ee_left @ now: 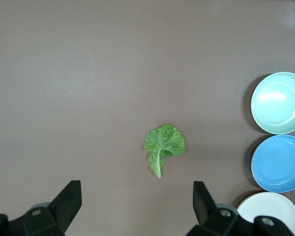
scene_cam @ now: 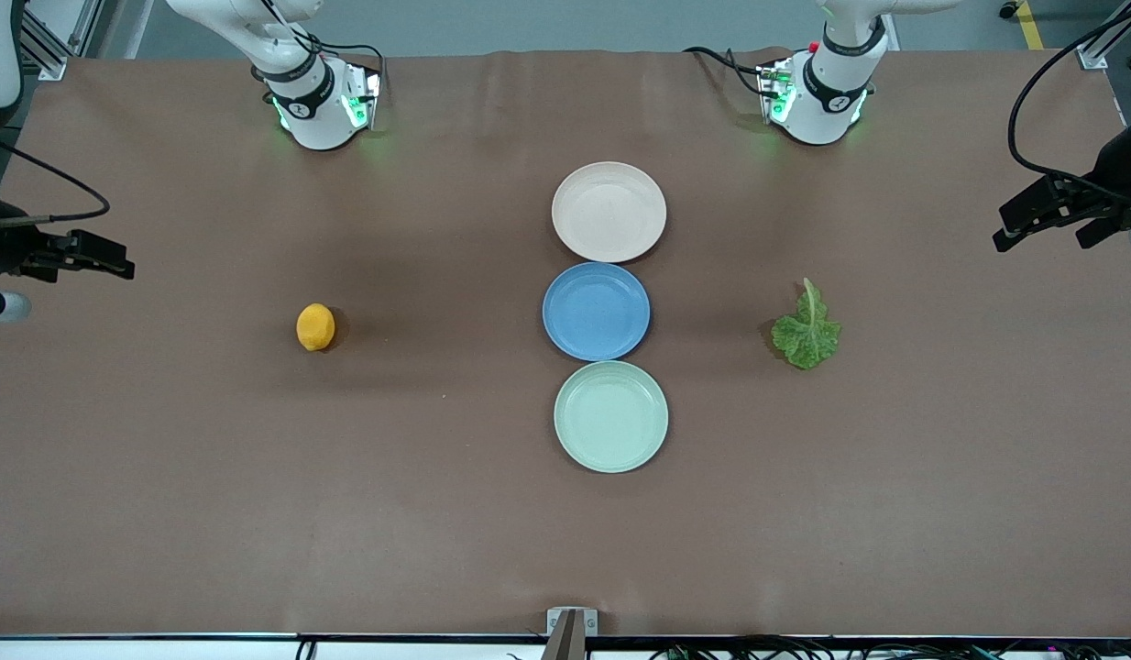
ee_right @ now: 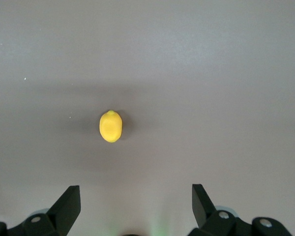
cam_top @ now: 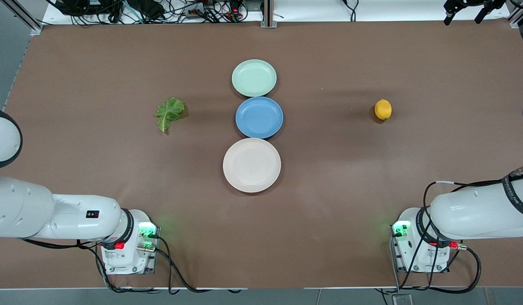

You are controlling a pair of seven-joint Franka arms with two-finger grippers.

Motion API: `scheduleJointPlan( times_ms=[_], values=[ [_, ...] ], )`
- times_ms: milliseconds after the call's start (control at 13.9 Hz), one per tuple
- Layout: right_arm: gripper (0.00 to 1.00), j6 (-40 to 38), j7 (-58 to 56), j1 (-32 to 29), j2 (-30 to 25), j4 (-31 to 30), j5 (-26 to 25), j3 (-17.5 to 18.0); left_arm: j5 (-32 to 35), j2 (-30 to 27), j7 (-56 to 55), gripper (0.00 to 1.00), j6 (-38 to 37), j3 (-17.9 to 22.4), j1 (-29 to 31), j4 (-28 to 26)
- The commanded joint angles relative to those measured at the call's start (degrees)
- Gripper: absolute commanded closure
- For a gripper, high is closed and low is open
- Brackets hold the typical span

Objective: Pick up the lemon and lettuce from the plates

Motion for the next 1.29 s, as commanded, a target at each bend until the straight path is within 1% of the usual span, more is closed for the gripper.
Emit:
scheduleJointPlan(
  times_ms=[0,144,503,790,1221],
  values=[
    [0.0,2.3,1.34,1.6,-6.1,-6.69,0.23,-1.13,-1.0,-0.24,0.8,0.0,-0.62,-0.01,0.11,0.66],
    [0.0,2.31,1.78,1.78,-6.55,-7.32,0.23,-1.58,-1.09,-0.24,0.89,0.0,-0.62,-0.01,0.19,0.66],
    [0.0,1.87,2.66,1.52,-7.78,-7.32,0.23,-1.31,-1.0,-0.32,0.89,0.0,-0.71,-0.01,0.11,0.66],
    [0.0,2.48,2.66,1.52,-10.41,-8.54,0.23,-1.23,-1.0,-0.32,0.89,0.0,-0.71,-0.01,0.11,0.57],
    [0.0,3.89,2.66,1.69,-11.3,-8.64,0.23,-1.14,-1.0,-0.32,0.89,0.0,-0.71,-0.01,0.11,0.57]
  ],
)
